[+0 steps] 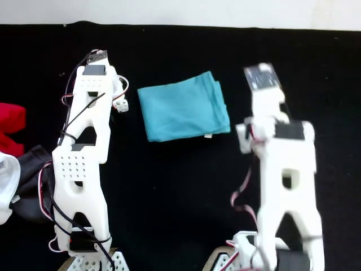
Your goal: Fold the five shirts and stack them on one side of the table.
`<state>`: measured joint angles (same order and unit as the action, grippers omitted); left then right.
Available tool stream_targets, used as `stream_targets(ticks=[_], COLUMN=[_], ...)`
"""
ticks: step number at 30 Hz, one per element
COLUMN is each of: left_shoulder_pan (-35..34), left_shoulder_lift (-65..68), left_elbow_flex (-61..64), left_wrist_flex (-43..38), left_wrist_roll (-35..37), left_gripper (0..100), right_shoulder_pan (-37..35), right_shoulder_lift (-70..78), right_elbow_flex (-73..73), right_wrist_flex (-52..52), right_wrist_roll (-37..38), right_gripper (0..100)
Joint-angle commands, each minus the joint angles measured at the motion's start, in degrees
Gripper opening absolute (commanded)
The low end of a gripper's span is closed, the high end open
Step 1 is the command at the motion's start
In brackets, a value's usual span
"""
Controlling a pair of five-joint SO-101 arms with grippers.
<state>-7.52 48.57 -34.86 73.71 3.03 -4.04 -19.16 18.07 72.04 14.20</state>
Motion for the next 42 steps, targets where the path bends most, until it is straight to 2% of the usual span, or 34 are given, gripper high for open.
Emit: stream_targets(ticks=[1,3,9,21,29,32,35,37,42], left_shoulder_pan=[-0.22,-0.22,-0.22,-0.22,-0.13,-0.13,-0.13,-0.13,-0.13], left_shoulder_lift=[0.4,0.4,0.4,0.4,0.48,0.48,0.48,0.48,0.48], left_elbow_flex=[-0.13,-0.13,-0.22,-0.22,-0.22,-0.22,-0.22,-0.22,-0.22], left_wrist_flex=[-1.32,-1.32,-1.41,-1.41,-1.41,-1.41,-1.41,-1.41,-1.41], left_wrist_roll=[0.62,0.62,0.53,0.44,0.44,0.44,0.44,0.44,0.44], left_gripper=[9,9,9,9,9,9,9,9,9], right_shoulder_pan=[-4.35,-5.93,-8.48,-10.77,-10.42,-10.15,-9.36,-8.31,-1.45], right_shoulder_lift=[14.02,21.85,43.38,71.34,84.09,87.16,89.36,89.89,89.98], right_elbow_flex=[-19.65,-27.74,-46.99,-75.91,-86.9,-89.19,-90.33,-90.33,-93.85], right_wrist_flex=[3.03,3.65,3.65,8.84,9.19,9.27,8.84,9.1,9.27], right_wrist_roll=[-7.47,-11.43,-20.48,-21.71,-21.71,-21.63,-21.45,-21.45,-20.31], right_gripper=[7.4,9.7,28.2,28.4,28.4,20.2,0.0,3.4,0.6])
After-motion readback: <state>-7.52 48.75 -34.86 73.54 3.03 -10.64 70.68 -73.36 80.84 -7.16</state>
